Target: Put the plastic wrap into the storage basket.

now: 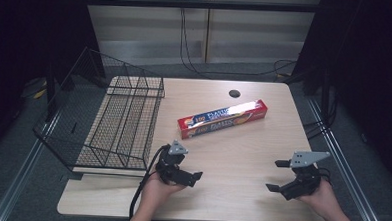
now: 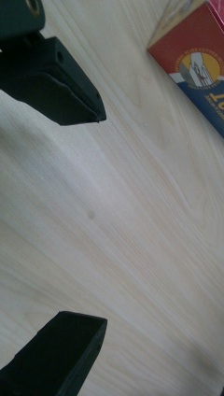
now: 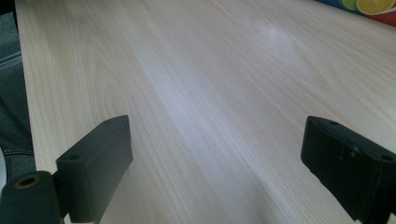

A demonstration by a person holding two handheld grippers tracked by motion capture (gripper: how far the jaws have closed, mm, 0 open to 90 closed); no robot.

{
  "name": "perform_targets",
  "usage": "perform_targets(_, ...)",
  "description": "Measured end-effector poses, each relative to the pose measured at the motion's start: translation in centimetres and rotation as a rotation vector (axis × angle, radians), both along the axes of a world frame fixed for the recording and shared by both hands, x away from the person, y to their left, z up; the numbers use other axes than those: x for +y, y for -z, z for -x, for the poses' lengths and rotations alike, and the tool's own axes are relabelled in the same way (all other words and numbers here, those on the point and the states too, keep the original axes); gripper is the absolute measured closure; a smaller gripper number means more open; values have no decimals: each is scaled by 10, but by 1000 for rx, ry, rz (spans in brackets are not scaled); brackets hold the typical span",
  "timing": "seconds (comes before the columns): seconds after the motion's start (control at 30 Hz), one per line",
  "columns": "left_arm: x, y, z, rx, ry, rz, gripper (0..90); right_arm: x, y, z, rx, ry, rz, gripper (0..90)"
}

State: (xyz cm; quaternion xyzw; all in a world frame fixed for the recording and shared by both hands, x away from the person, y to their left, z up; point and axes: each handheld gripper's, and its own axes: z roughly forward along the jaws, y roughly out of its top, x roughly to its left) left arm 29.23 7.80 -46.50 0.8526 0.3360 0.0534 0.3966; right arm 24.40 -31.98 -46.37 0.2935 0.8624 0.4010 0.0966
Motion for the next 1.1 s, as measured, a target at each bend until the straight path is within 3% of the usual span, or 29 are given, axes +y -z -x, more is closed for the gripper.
perform_targets(0.17, -6, -4, 0, 26, 39, -19, 41, -2, -2, 0, 2, 5, -5, 106)
perform_targets(0.27, -8, -7, -1, 22, 42, -11, 47, -6, -2, 1, -2, 15, -19, 105)
perform_targets(0.37, -9, -10, -4, 20, 34, -26, 48, -6, -2, 2, -5, 17, -10, 101)
perform_targets(0.53, -13, -14, -9, 27, 43, -15, 66, -8, -2, 2, 5, 24, -3, 105)
perform_targets(0.63, -15, -21, -13, 28, 46, -18, 66, -10, -2, 2, 11, 30, -23, 105)
perform_targets(0.77, -20, -27, -20, 30, 49, -38, 68, -11, -3, 3, 0, 38, -14, 99)
perform_targets(0.93, -26, -31, -30, 65, 63, -52, 69, -12, -4, 4, -7, 52, -20, 68)
perform_targets(1.1, -33, -33, -39, 73, 62, -73, 63, -12, -4, 5, -15, 49, -18, 39)
